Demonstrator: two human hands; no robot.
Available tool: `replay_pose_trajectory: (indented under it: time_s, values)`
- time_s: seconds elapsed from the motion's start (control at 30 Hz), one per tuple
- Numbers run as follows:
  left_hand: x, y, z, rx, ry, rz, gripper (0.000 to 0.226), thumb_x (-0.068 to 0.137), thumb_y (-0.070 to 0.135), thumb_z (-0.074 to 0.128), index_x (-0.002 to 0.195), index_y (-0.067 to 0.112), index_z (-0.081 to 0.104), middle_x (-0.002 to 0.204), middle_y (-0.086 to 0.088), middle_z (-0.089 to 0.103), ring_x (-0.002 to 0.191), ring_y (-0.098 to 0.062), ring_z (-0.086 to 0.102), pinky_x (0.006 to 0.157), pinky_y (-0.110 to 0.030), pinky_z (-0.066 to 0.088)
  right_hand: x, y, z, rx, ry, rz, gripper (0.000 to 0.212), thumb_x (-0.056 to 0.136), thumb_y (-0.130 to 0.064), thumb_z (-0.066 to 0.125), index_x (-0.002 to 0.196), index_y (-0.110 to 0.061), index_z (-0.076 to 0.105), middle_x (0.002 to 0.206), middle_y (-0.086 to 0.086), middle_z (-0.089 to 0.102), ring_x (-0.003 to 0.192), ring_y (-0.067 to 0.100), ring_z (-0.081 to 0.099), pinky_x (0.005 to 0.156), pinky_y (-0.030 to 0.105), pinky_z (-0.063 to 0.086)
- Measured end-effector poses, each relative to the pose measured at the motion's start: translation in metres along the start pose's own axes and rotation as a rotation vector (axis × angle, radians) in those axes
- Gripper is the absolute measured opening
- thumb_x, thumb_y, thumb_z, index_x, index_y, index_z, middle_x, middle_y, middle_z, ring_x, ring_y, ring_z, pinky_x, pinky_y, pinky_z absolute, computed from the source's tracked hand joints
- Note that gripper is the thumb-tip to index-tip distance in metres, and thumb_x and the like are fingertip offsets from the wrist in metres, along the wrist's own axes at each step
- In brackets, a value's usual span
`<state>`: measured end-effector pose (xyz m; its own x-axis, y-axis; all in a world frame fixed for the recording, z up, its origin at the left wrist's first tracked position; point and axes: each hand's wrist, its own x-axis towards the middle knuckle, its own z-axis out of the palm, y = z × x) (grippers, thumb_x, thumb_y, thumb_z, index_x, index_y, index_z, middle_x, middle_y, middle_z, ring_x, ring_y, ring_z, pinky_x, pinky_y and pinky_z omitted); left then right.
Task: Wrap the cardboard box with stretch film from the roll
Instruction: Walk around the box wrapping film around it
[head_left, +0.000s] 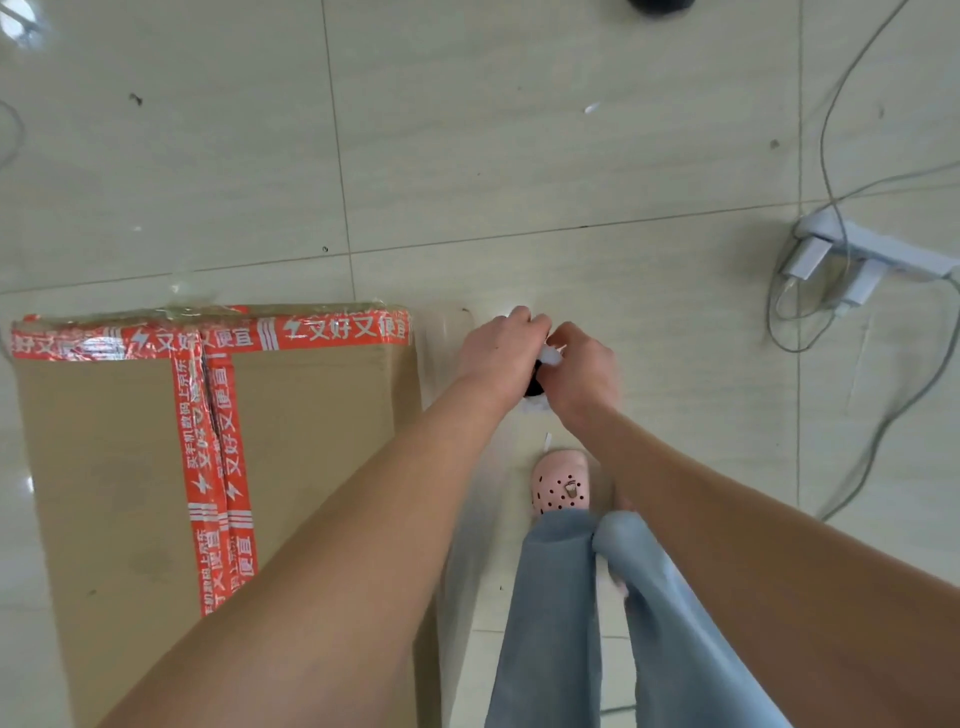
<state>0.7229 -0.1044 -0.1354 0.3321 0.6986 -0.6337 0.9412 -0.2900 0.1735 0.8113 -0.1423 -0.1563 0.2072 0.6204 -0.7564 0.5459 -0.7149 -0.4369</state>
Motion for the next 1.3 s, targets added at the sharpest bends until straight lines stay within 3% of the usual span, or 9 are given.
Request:
replay_pose_trajectory:
  time_s: [0.13,0.3,0.47,0.6,0.7,0.8,1.03,1.2,1.3]
  values:
    - [0.011,-0.004,-0.002,-0.098,0.026,-0.052,0.015,0.087,0.011,0.048,0.099,0.009,0.056,0.097,-0.008,0.054,0.085,-0.029,0.057,0.060,-0.032,0.034,0.008,-0.005,-0.008,-0.113,0.000,-0.030,0.024,0.087,-0.012,0.049,0.108,-0.019,0.058,0.101,0.005,0.063,0.085,0.026,0.057,0.062,0.030,0.039]
    - [0.017,-0.010,-0.003,-0.438,0.104,-0.361,0.002,0.082,0.014,0.053,0.083,0.013,0.053,0.085,-0.004,0.058,0.076,-0.023,0.053,0.056,-0.029,0.033,0.021,-0.025,-0.019,-0.121,0.010,-0.107,0.025,0.086,-0.009,0.051,0.110,-0.016,0.057,0.113,0.004,0.058,0.094,0.026,0.057,0.066,0.030,0.038]
    - [0.019,-0.012,-0.012,-0.591,0.091,-0.689,0.023,0.081,0.024,0.061,0.099,0.011,0.059,0.093,-0.003,0.063,0.085,-0.024,0.059,0.060,-0.027,0.037,0.032,-0.043,-0.033,-0.217,-0.046,-0.100,0.032,0.087,-0.010,0.053,0.117,-0.019,0.050,0.120,0.003,0.050,0.098,0.029,0.057,0.067,0.031,0.037]
    - [0.027,-0.012,-0.024,-0.351,0.056,-0.435,0.026,0.085,0.017,0.059,0.109,0.009,0.052,0.107,-0.009,0.056,0.094,-0.030,0.059,0.070,-0.038,0.048,0.036,-0.049,-0.037,-0.259,-0.068,-0.122,0.028,0.086,-0.009,0.051,0.112,-0.019,0.052,0.115,0.006,0.053,0.085,0.027,0.052,0.067,0.031,0.036]
    - [0.039,-0.010,-0.033,-0.183,-0.020,-0.233,0.028,0.086,0.011,0.057,0.113,0.010,0.050,0.114,-0.010,0.051,0.102,-0.029,0.056,0.067,-0.037,0.043,0.036,-0.051,-0.037,-0.302,-0.077,-0.145,0.019,0.088,-0.012,0.050,0.106,-0.017,0.054,0.108,0.007,0.054,0.080,0.027,0.050,0.065,0.031,0.035]
    - [0.048,-0.009,-0.039,-0.085,-0.034,-0.166,0.022,0.088,0.010,0.052,0.110,0.009,0.051,0.114,-0.009,0.051,0.102,-0.029,0.055,0.064,-0.034,0.036,0.039,-0.055,-0.041,-0.351,-0.087,-0.181,0.017,0.089,-0.013,0.048,0.105,-0.014,0.055,0.105,0.007,0.055,0.088,0.030,0.056,0.068,0.033,0.040]
    - [0.061,-0.027,-0.042,-0.434,0.108,-0.461,0.009,0.082,0.013,0.053,0.091,0.010,0.055,0.095,-0.009,0.059,0.087,-0.031,0.058,0.061,-0.032,0.039,0.063,-0.079,-0.047,-0.335,-0.060,-0.279,0.022,0.087,-0.012,0.050,0.107,-0.016,0.056,0.110,0.005,0.054,0.099,0.028,0.055,0.070,0.033,0.041]
    - [0.058,-0.034,-0.047,-0.767,0.191,-0.837,0.022,0.082,0.019,0.060,0.100,0.006,0.056,0.098,-0.010,0.064,0.090,-0.028,0.059,0.062,-0.030,0.034,0.073,-0.093,-0.050,-0.270,-0.133,-0.181,0.033,0.085,-0.015,0.059,0.116,-0.019,0.049,0.116,0.004,0.049,0.096,0.027,0.056,0.069,0.031,0.038]
    - [0.058,-0.031,-0.051,-0.649,0.188,-0.766,0.025,0.085,0.015,0.058,0.107,0.006,0.052,0.107,-0.010,0.057,0.095,-0.030,0.058,0.065,-0.033,0.037,0.078,-0.100,-0.049,-0.269,-0.140,-0.158,0.029,0.084,-0.011,0.056,0.111,-0.021,0.050,0.114,0.005,0.050,0.090,0.028,0.057,0.066,0.031,0.039]
